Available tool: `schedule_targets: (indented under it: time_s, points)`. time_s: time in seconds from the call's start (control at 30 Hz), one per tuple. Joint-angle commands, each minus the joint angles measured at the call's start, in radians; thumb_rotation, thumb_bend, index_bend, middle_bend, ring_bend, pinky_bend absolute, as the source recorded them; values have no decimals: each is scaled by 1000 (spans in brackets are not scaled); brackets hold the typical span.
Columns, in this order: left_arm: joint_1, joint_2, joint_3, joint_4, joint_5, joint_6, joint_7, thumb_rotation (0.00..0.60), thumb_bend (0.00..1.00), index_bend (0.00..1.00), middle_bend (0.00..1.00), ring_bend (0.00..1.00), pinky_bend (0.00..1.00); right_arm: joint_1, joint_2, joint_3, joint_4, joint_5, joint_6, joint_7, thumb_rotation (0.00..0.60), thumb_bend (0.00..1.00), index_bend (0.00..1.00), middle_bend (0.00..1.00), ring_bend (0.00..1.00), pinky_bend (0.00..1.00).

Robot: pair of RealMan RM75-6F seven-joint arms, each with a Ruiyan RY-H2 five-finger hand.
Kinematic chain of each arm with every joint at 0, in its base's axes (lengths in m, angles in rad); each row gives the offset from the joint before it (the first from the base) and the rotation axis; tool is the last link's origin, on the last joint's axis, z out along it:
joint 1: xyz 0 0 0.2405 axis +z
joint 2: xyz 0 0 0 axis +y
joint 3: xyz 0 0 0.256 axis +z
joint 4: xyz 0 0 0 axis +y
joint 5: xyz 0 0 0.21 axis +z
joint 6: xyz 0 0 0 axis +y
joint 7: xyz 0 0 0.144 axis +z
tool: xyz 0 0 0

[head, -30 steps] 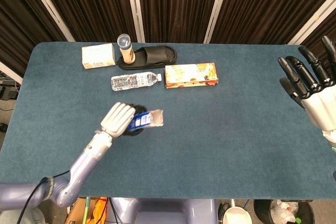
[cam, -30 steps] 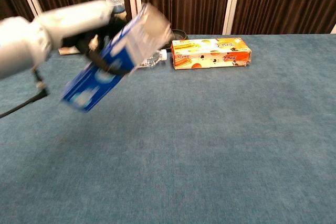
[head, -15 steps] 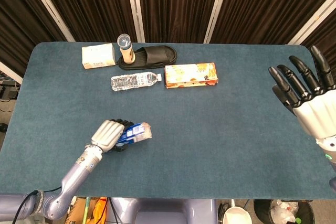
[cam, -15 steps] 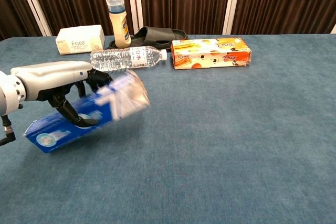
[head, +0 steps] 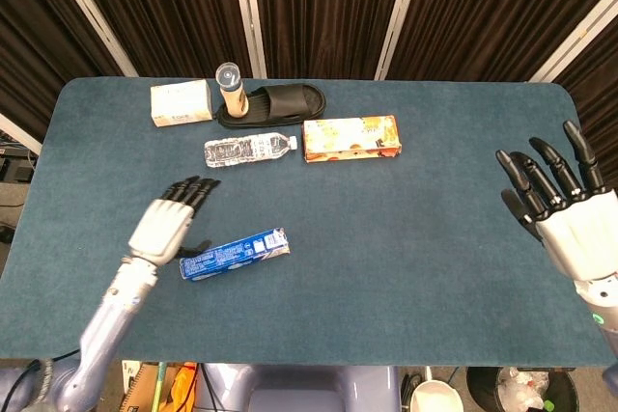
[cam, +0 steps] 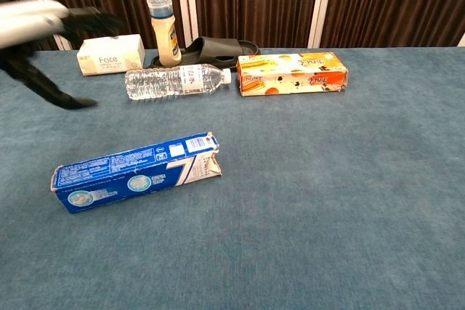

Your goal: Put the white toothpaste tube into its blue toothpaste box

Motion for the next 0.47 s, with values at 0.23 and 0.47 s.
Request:
schedule_targets:
  time_s: [0.23, 0.47]
  points:
    - [242, 149, 151, 65, 263, 249, -196, 600, 263, 61, 45, 44, 81, -222, -14, -201, -281, 217, -154, -100, 600, 303, 0, 92, 0, 0]
    - [377, 185, 223, 168, 340, 358, -302, 600, 213, 19, 0, 4, 6, -329, -40, -269, -364, 307, -170, -85, 600, 302, 0, 0, 0, 0]
